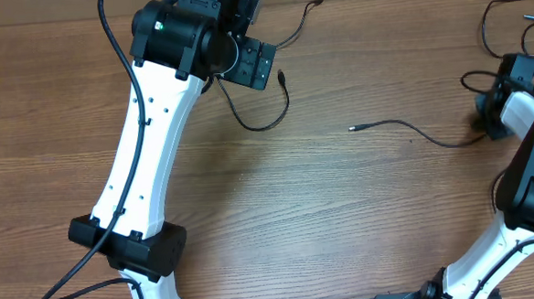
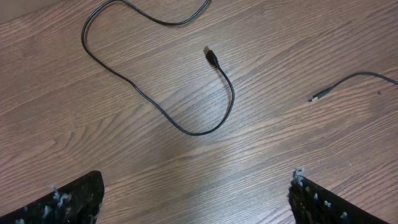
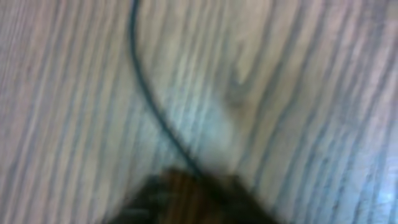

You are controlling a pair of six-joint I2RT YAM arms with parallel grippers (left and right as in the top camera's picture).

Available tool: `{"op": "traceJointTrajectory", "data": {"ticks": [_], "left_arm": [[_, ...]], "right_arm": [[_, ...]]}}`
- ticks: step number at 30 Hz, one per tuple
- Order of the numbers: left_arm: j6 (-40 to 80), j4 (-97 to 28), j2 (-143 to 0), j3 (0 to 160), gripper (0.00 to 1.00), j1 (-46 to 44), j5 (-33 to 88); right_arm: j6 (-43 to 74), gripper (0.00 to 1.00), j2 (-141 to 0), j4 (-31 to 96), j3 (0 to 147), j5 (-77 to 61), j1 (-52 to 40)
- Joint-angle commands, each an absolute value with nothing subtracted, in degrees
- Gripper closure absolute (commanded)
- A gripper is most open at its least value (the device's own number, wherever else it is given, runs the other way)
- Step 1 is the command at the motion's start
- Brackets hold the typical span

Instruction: Untangle cables

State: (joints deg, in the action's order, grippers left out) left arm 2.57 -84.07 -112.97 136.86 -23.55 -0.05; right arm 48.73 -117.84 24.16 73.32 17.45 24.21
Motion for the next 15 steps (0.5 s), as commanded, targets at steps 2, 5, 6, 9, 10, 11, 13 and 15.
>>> {"op": "traceJointTrajectory", "data": {"ticks": [2,5,6,9,10,11,13,15], "left_arm": [[2.17,-84.18,-113.14,136.86,0.06,-23.64,-0.14],[2.17,-84.18,-113.14,136.86,0.06,-23.64,-0.16],[2.17,-84.18,-113.14,136.86,0.05,-23.64,-0.16],[2.15,-84.16,-113.14,136.86,0.05,-23.64,-0.19],[2.15,-84.16,-113.14,136.86,0.05,-23.64,-0.19],[2.15,-84.16,-113.14,136.86,0.05,-23.64,-0.19],[2.15,-84.07,-113.14,136.86,0.05,-23.64,-0.19],[2.2,-83.94,-113.14,136.86,0.06,-23.64,-0.16]], "right_arm": [[48.95,0.96,-120.16,23.07,67.92,14.24,24.12],[48.38,0.96,-120.18,22.81,67.31,13.85,24.1],[46.46,0.96,-120.09,22.72,67.42,12.45,24.08],[39.7,0.96,-118.56,22.68,69.45,2.83,24.08],[37.1,0.96,-117.8,22.26,70.35,-1.5,24.08],[33.3,0.96,-116.68,21.43,71.75,-7.75,24.08],[28.47,0.96,-114.69,21.23,74.41,-16.69,24.08],[24.6,0.96,-112.53,21.52,77.28,-23.73,24.08]]}}
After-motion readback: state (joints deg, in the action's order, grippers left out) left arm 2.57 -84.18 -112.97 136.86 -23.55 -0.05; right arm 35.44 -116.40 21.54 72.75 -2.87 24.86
